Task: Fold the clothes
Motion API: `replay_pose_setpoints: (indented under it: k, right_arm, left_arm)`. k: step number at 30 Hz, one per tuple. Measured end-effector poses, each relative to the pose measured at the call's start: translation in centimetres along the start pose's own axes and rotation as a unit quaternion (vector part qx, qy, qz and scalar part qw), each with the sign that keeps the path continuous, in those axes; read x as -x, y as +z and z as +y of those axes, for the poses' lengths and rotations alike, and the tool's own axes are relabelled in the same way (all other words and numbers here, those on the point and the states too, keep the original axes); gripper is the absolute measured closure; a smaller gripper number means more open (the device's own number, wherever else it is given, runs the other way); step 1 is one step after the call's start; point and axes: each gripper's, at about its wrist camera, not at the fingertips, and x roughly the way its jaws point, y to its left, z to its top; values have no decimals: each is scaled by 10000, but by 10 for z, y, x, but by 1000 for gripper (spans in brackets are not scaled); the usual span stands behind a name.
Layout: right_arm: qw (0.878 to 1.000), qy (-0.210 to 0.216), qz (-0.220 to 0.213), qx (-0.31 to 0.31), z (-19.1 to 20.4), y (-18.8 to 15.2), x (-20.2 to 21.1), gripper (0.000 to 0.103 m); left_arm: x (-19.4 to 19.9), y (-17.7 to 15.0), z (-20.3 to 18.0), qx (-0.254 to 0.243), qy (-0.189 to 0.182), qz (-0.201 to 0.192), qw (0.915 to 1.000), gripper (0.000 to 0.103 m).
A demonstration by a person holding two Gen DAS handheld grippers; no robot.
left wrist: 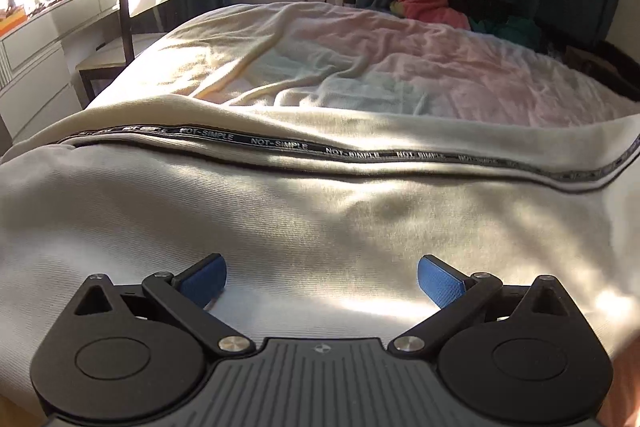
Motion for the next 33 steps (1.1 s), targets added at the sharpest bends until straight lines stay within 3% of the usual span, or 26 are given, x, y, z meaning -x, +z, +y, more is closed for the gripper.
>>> replay_pose_setpoints:
  k: [3,5,8,10,12,18,24,26,29,32,33]
  right_arm:
    - [9935,562,-500,853,65,-10,29,90]
    - [9812,1029,-604,1514,105,-30,46,90]
    - [9504,1874,-315,2463,149,-73,60,90]
    - [9218,2394,1,3049,169,-104,65,90]
    - [9012,2640,202,3433,177,-127,66,90]
    - [9092,2619,261,3228,161,-116,59,90]
    - [9070,2703,-89,3227,173,-101,86,90]
    - [9056,2786,-89,3197,181,-98,93,90]
    - [8993,2823,-49,3340,191,-104,94,90]
    - [8934,2862,8,3462,201,-109,94,90]
    - [8935,2884,76,3441,202,-109,92,89]
  left_arm:
    - [16,9,19,431,-92,-214,9988,0]
    - [31,15,36,736,-81,-444,9963,0]
    - [45,21,59,1268,-332,-615,9895,0]
    - [48,24,68,1519,-756,-600,9837,0]
    - [45,24,70,1694,-1114,-462,9781,0]
    - [15,14,60,1889,-1748,203,9661,1]
    - [5,8,60,1972,-1943,457,9598,3]
    - [4,7,65,2116,-2060,455,9543,4]
    - [0,8,68,2167,-2146,493,9511,15]
    - [-1,9,64,2049,-2099,408,9551,37]
    - [-2,9,63,2010,-2083,379,9564,39]
